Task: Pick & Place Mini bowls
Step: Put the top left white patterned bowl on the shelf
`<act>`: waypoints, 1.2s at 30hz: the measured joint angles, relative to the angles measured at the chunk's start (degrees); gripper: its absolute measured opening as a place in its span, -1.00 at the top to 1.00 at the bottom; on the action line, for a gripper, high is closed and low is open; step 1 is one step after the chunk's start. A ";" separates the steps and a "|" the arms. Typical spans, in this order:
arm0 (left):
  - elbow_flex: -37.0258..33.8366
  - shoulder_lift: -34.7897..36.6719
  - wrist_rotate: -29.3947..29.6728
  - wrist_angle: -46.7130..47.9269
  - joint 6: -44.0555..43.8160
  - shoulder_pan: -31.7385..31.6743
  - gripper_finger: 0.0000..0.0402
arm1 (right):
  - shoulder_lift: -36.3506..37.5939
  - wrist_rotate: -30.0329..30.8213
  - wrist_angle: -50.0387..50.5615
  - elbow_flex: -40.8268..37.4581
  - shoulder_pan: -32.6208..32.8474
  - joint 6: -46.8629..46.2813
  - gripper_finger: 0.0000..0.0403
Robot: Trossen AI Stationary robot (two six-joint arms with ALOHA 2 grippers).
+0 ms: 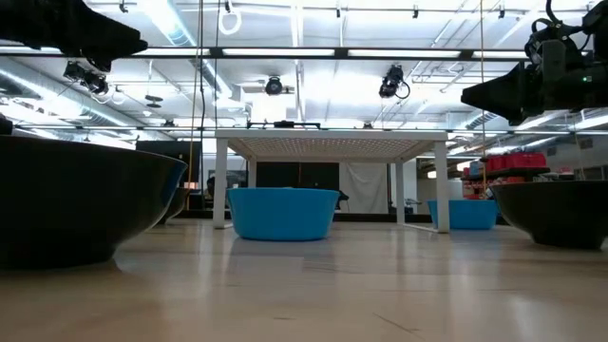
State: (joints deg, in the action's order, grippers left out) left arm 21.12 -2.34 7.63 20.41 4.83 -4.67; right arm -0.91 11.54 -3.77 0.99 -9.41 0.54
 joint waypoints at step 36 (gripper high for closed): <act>35.01 -34.70 -1.48 33.09 -13.25 0.04 0.21 | 0.02 -0.01 0.00 -0.02 0.02 0.00 0.46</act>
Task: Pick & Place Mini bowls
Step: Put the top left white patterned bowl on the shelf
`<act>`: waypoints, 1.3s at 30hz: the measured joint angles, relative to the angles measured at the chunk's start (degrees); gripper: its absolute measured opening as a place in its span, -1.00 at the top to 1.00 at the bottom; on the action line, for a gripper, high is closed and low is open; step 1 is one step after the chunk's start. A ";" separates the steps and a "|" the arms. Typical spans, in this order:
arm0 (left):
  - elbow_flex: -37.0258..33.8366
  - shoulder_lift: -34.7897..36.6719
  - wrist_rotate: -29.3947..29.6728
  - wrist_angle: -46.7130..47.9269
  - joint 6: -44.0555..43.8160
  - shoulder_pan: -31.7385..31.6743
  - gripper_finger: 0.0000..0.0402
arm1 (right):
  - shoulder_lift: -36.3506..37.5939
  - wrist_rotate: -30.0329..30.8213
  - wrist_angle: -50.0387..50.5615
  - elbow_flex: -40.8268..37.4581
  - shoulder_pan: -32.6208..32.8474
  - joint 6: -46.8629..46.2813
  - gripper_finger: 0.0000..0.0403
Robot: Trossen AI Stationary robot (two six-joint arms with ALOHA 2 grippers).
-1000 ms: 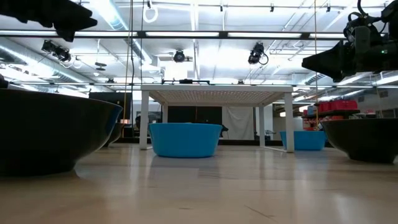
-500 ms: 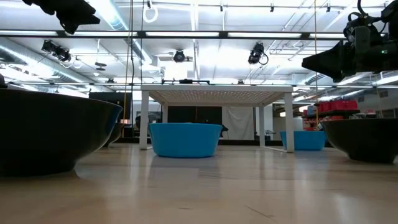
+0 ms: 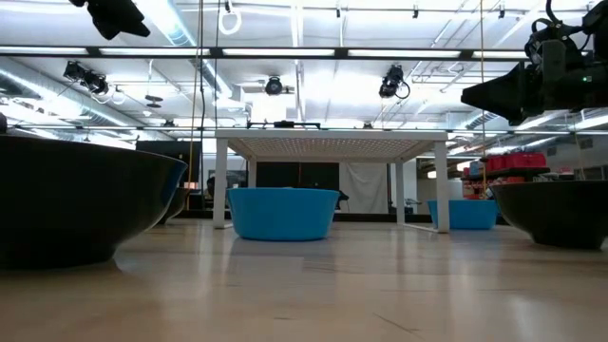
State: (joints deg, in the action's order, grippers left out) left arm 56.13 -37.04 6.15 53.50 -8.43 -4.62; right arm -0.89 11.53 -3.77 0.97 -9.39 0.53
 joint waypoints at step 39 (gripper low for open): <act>13.30 -29.04 -3.89 20.22 0.69 0.11 0.21 | -0.01 0.02 0.00 0.01 -0.02 -0.01 0.46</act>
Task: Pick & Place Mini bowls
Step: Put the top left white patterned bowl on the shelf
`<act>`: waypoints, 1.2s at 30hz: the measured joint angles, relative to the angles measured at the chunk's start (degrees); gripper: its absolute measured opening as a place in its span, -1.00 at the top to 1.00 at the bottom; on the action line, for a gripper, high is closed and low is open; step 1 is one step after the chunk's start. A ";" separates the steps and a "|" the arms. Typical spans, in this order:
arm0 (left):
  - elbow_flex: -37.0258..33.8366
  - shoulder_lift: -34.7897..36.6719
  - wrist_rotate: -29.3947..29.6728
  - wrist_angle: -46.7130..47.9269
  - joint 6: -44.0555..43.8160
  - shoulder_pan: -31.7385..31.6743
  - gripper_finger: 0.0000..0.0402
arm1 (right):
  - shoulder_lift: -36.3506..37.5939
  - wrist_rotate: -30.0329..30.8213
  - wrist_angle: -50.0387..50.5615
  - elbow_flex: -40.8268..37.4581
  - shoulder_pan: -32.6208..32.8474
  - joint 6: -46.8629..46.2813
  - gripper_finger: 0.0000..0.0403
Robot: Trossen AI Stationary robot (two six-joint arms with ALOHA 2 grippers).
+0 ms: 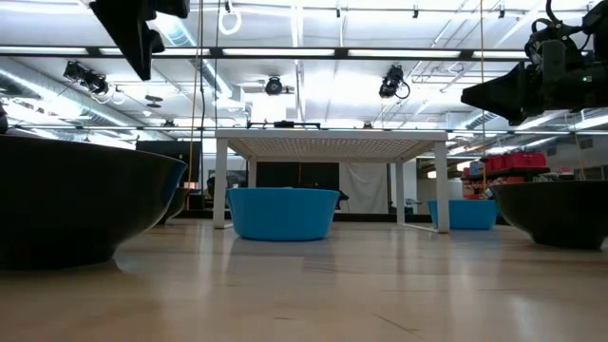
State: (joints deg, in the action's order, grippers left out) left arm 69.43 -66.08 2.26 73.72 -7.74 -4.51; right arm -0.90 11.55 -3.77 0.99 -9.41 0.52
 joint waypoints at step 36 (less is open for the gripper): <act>-0.02 -6.45 0.68 1.54 16.73 -16.03 0.21 | 0.00 0.00 0.00 0.01 0.01 0.00 0.46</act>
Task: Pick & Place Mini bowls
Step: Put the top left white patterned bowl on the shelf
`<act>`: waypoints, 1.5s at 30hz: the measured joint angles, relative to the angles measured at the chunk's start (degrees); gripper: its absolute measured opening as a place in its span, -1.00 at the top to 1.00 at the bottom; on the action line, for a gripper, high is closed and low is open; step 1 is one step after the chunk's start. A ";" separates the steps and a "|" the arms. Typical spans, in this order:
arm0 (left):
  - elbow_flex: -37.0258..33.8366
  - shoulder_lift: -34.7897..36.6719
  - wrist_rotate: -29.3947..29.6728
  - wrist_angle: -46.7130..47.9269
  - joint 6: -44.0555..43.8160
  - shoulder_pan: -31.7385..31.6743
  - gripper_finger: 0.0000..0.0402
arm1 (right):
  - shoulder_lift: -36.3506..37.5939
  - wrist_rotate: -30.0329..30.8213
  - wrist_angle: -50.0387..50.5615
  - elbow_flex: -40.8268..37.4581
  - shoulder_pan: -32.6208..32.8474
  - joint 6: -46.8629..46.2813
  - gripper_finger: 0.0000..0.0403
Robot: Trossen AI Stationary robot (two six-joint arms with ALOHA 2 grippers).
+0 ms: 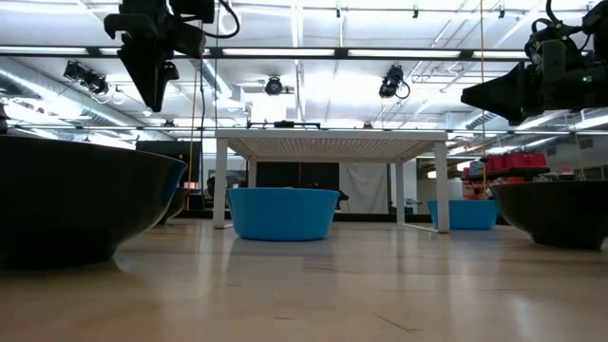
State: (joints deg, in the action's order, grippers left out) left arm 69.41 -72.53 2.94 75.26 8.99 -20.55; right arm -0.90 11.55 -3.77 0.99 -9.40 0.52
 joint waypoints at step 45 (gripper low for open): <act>-11.86 -3.87 1.73 -6.82 2.14 6.30 0.21 | 0.02 -0.01 -0.01 -0.02 0.02 0.00 0.46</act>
State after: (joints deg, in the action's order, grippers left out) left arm 57.55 -76.41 4.67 68.45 11.13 -14.24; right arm -0.89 11.54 -3.78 0.97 -9.39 0.52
